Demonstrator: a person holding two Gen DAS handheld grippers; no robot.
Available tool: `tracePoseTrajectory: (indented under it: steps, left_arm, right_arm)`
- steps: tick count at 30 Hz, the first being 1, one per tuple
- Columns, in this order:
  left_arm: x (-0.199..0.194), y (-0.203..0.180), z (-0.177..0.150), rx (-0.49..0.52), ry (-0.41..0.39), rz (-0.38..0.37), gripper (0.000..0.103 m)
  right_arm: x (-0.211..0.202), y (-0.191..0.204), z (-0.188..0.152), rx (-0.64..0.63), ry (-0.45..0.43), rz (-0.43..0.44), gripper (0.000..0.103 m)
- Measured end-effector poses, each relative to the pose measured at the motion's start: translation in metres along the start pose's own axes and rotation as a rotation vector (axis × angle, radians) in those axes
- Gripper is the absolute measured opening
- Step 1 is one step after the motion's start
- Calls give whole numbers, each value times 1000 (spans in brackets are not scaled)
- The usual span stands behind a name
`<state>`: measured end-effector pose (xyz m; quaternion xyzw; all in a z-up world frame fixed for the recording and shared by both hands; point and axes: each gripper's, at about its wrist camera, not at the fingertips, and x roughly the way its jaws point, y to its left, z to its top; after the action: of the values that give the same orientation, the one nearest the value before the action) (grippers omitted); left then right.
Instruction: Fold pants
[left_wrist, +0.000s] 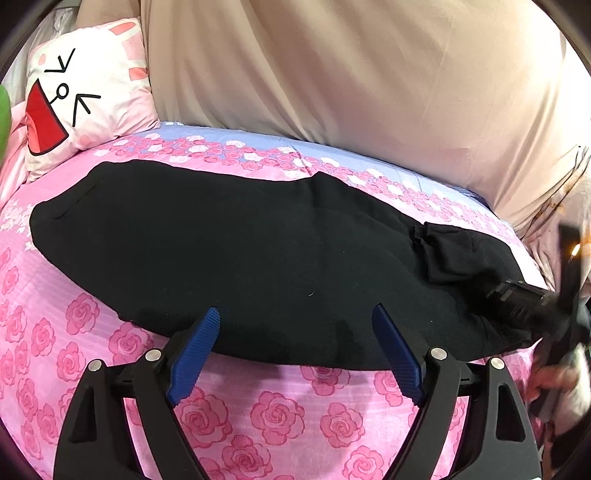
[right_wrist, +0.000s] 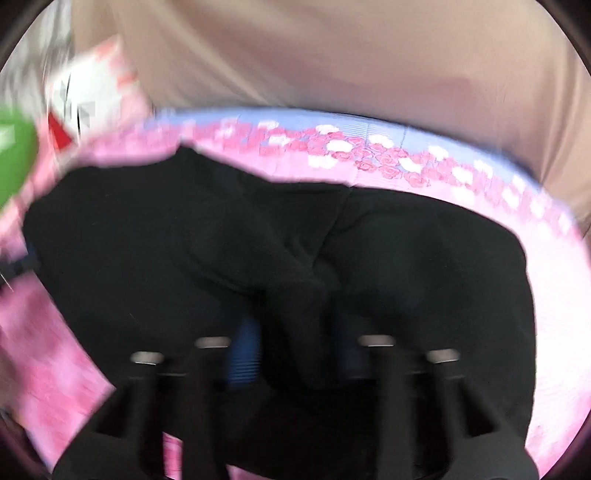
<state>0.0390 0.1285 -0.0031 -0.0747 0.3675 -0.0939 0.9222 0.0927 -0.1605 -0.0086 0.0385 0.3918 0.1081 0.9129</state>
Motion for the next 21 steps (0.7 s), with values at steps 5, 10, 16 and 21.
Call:
tracePoseTrajectory:
  steps: [5,10,16,21]
  left_arm:
    - [2,2,0,-9,6,-2,82]
    - [-2,-3,1,-4,-16,32,82]
    - [9,-43,2,23,34,-27,82]
    - [16,-68,8,51,41,-24,82]
  right_arm:
    - [-98,-120,5,413,-280,217,14]
    - [-182,-251,-64,765,-489,251,14]
    - [-158,-314,-134,953,-400,202,13]
    - [-160,-287,-95,844,-401,172,13]
